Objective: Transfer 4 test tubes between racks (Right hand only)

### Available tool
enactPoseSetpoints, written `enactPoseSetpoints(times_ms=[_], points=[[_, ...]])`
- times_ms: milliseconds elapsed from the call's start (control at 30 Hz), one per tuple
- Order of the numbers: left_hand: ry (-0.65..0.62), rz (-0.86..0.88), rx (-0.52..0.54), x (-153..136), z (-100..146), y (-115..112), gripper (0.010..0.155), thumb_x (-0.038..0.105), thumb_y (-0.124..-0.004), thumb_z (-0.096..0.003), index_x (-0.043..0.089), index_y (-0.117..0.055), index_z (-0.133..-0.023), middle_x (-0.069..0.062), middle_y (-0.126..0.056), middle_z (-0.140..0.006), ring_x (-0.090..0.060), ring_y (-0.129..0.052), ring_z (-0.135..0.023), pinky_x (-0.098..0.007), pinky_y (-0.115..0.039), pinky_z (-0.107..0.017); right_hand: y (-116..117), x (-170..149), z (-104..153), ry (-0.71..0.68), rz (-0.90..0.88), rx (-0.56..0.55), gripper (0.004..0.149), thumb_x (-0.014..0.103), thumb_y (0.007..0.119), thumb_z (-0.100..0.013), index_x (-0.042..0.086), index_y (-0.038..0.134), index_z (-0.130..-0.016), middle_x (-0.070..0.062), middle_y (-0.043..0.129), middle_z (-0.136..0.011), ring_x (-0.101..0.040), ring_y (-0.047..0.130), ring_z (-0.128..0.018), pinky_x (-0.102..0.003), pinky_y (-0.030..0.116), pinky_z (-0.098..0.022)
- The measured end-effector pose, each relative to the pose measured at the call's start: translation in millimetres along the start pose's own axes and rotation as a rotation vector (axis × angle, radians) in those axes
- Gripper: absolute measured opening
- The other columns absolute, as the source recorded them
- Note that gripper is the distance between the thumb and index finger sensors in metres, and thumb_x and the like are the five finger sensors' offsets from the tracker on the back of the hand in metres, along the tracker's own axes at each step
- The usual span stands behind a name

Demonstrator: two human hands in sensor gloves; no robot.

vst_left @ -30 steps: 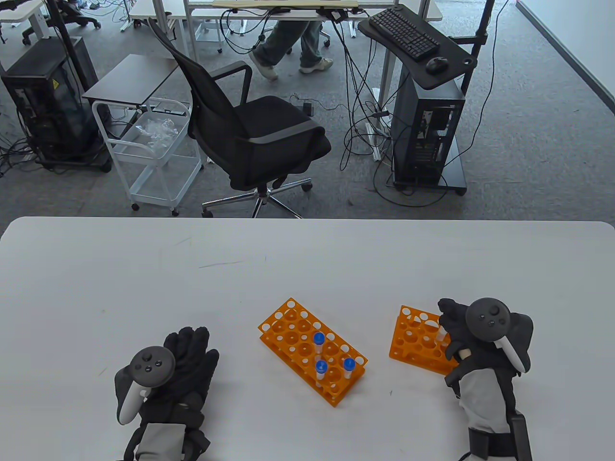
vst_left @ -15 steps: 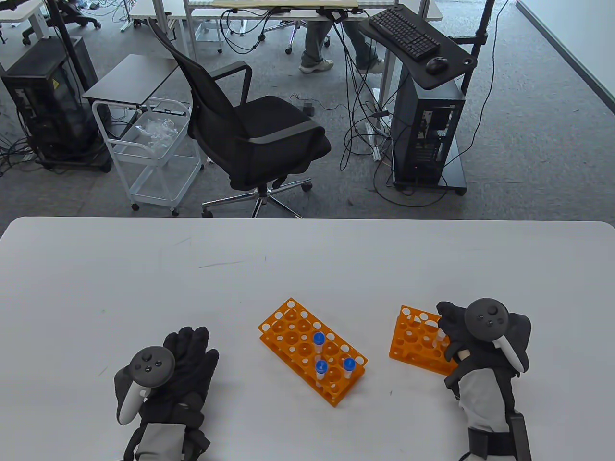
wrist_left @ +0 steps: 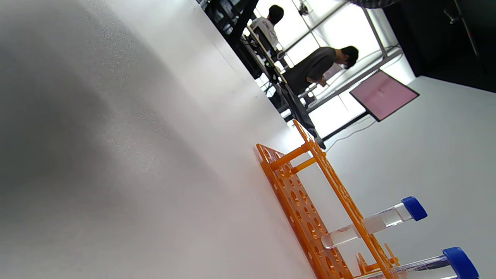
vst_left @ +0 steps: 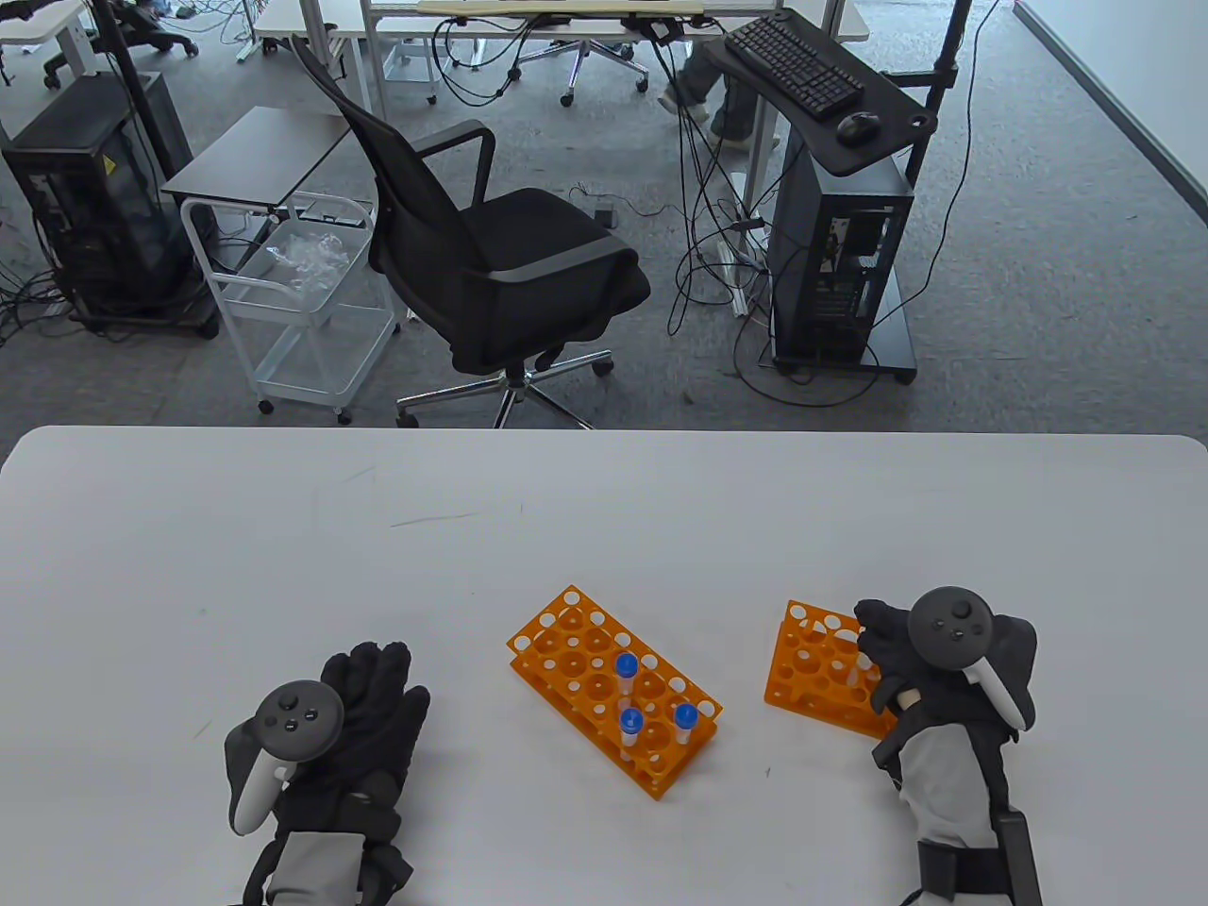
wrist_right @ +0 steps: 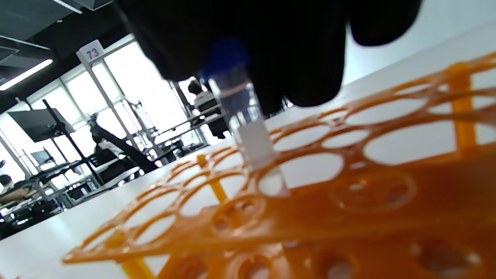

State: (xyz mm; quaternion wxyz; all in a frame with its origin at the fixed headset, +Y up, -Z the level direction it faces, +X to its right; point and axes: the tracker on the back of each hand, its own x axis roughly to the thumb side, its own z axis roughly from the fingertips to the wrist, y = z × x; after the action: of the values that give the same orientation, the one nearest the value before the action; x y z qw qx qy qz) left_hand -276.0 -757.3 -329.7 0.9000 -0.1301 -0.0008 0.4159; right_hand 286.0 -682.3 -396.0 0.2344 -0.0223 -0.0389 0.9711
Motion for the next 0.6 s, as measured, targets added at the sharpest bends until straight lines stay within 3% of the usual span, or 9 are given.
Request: enactPoseSetpoints(times_ms=[600], points=[[-0.002,0.0,0.003,-0.1,0.1,0.3,0.069,0.066,-0.045,-0.0563,0.044,-0.016,-0.115,0.011,0.002,-0.119,-0.012,0.019,-0.105,-0.04,0.017,-0.074,-7.2,7.2,2.7,-0.016,-0.013,-0.024,0.052,0.029,0.082,-0.047,0.012,0.077,-0.096,-0.02,0.086,-0.092,-0.047,0.081,-0.08,-0.067,0.056,-0.062]])
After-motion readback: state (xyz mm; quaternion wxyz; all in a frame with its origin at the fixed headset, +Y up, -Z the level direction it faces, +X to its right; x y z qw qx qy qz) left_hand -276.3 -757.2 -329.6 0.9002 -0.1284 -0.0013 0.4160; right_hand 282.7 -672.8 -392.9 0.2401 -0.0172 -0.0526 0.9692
